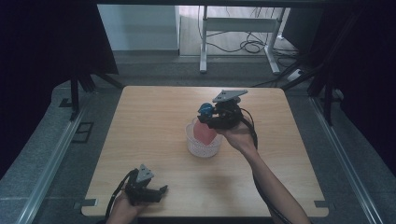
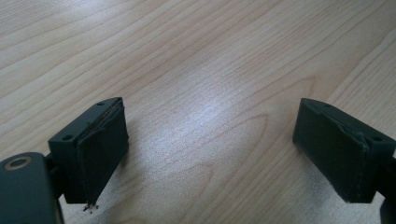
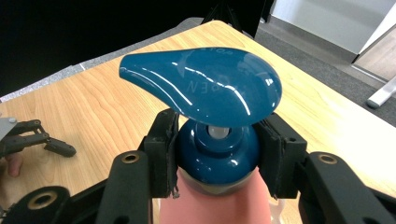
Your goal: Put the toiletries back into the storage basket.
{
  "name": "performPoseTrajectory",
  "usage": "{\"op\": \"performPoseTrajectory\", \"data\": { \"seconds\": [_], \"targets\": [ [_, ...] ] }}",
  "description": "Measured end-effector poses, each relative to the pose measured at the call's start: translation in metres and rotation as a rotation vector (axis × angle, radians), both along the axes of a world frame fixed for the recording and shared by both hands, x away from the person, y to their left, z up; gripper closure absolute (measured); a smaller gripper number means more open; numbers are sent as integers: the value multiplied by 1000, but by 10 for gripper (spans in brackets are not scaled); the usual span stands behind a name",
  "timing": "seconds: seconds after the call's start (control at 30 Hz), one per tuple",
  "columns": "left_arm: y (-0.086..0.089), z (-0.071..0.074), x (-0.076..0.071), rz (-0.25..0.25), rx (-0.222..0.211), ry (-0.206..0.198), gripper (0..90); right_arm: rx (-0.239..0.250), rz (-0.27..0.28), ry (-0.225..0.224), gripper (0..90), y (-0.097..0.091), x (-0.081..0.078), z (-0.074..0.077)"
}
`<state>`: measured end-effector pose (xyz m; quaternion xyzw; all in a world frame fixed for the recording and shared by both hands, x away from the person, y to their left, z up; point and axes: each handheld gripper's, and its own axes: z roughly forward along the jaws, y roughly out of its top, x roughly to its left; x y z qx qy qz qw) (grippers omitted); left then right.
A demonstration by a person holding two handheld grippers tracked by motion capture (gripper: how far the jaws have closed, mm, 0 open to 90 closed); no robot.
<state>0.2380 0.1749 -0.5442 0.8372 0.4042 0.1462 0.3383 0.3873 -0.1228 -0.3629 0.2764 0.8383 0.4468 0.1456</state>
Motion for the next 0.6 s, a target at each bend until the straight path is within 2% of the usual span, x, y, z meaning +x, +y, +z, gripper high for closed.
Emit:
{"op": "performPoseTrajectory", "data": {
  "seconds": [0.6],
  "targets": [
    [0, 0, 0, -2, 2, 1, 100, -24, -2, 20, 527, 6, 6, -25]
  ]
}}
